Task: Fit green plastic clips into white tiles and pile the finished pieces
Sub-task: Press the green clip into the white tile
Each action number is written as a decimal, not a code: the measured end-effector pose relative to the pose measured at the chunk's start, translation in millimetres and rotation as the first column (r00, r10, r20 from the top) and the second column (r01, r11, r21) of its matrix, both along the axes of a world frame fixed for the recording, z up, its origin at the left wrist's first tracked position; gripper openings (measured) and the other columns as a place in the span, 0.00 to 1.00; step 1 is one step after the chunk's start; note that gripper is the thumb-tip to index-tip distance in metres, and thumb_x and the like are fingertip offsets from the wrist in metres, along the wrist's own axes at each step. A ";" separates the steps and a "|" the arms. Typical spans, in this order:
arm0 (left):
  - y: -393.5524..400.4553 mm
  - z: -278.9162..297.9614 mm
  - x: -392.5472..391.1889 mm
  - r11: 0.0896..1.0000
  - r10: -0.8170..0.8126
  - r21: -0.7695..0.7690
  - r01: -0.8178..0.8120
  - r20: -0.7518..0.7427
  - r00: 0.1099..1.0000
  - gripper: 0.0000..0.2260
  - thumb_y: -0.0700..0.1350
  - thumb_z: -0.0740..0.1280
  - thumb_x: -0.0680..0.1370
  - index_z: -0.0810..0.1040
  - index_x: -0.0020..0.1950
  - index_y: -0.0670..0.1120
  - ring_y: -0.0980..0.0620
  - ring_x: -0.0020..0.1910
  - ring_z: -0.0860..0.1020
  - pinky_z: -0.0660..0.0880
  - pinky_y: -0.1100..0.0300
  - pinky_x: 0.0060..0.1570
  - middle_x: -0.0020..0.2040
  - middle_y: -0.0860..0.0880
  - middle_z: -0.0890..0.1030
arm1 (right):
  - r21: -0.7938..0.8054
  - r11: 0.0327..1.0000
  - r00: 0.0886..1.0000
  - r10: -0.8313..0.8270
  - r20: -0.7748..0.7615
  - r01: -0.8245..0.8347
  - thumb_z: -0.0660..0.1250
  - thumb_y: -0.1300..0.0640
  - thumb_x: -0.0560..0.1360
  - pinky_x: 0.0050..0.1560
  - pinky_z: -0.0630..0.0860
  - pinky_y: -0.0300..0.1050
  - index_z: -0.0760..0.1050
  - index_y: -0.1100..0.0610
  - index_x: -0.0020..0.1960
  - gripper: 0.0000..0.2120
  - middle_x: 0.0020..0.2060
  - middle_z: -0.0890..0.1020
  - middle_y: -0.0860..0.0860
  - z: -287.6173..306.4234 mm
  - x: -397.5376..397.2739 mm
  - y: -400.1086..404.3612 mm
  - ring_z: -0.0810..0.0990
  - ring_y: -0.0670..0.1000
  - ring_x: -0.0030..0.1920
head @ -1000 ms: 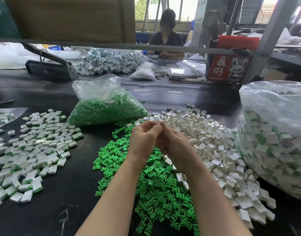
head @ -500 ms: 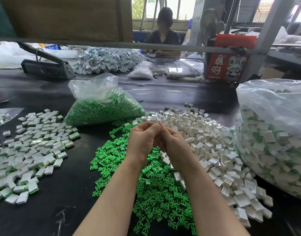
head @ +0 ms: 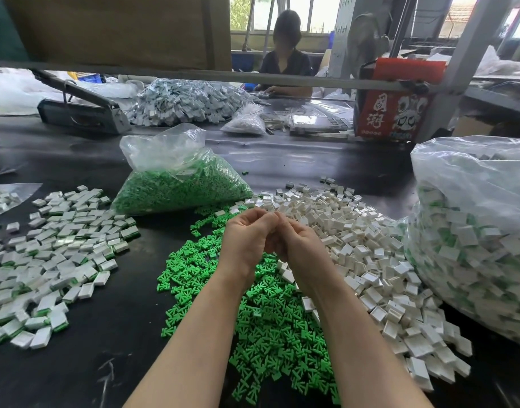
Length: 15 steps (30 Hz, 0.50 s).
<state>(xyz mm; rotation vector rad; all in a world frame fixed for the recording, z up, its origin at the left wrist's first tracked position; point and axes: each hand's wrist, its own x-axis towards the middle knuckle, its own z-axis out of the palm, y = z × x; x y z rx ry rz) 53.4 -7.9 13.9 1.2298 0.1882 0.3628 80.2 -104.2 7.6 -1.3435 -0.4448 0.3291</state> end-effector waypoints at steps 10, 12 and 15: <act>1.3 -0.9 -0.3 1.000 -0.016 -0.004 0.016 -0.012 1.000 0.13 0.34 0.66 0.77 0.76 0.32 0.43 0.55 0.21 0.72 0.71 0.64 0.23 0.24 0.51 0.74 | -0.028 1.000 1.000 -0.007 -0.003 0.007 0.58 0.53 0.83 0.28 0.69 0.30 0.76 0.62 0.41 0.18 0.24 0.76 0.43 -0.5 -0.2 0.8 0.73 0.39 0.26; 1.6 -1.2 -0.1 1.000 -0.016 0.000 0.016 -0.014 1.000 0.14 0.34 0.66 0.77 0.76 0.32 0.44 0.55 0.21 0.72 0.71 0.64 0.23 0.24 0.51 0.74 | -0.031 0.999 1.000 -0.011 -0.002 0.011 0.58 0.54 0.83 0.28 0.69 0.30 0.76 0.61 0.40 0.18 0.24 0.76 0.43 -0.6 -0.5 1.0 0.73 0.39 0.26; 1.4 -1.3 -0.1 1.000 -0.022 0.000 0.023 -0.011 1.000 0.14 0.34 0.66 0.77 0.77 0.32 0.43 0.55 0.21 0.72 0.71 0.64 0.22 0.23 0.51 0.74 | -0.043 0.999 1.000 -0.027 0.007 0.027 0.58 0.54 0.83 0.28 0.69 0.30 0.76 0.61 0.39 0.18 0.25 0.76 0.44 -1.1 0.1 1.1 0.73 0.40 0.26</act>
